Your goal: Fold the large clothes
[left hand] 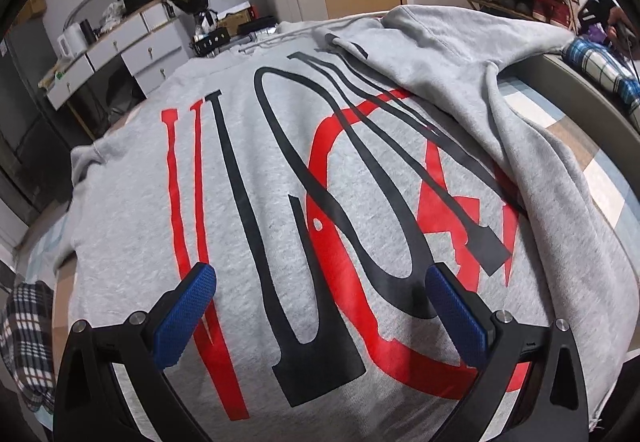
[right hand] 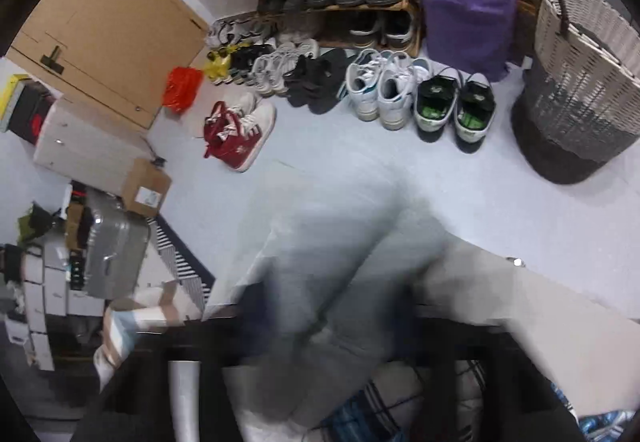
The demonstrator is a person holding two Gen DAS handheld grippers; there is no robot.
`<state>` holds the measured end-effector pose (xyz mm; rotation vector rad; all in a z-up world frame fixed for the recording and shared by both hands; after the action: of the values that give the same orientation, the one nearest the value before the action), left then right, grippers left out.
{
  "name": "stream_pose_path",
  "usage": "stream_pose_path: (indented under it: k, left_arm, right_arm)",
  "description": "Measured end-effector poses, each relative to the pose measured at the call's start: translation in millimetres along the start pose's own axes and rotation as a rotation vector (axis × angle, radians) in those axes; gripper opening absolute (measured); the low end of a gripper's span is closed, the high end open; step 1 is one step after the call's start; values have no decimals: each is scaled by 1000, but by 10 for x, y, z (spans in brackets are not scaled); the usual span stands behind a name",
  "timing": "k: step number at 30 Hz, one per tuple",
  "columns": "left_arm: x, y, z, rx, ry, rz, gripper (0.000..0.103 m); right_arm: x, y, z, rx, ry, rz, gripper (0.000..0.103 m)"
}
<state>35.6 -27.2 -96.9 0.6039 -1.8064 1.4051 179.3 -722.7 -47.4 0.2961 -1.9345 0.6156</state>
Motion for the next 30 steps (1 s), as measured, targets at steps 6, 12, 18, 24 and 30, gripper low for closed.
stream_pose_path:
  k: [6,12,18,24,30]
  left_arm:
    - [34,2,-69,55,23,-6,102]
    - [138,-19,-118,76,25,27,102]
    - [297,-16,-241,95,10,75,102]
    - [495,-20,-561,199,36,125,102]
    - [770,20,-924,304,13,200,102]
  right_arm:
    - [481,22,27,-9,-184,200,21]
    - [1125,172,-340,94,-359,400,21]
    - [1789,584,-1127,281,-516,514,21]
    - [2280,1361,-2133,483,-647,521,21]
    - [2134,2530,-3190,695,-679,439,21]
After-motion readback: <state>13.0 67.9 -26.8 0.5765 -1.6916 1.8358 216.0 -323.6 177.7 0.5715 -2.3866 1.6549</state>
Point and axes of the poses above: each gripper's, at about its wrist camera, not at the fingertips, and x roughly against the way its jaws point, z to its right, y to its underside, the point moved 1 cm from there along -x, roughly the way its jaws point, and after that the axes turned 3 degrees about y, right-handed, at the moved point
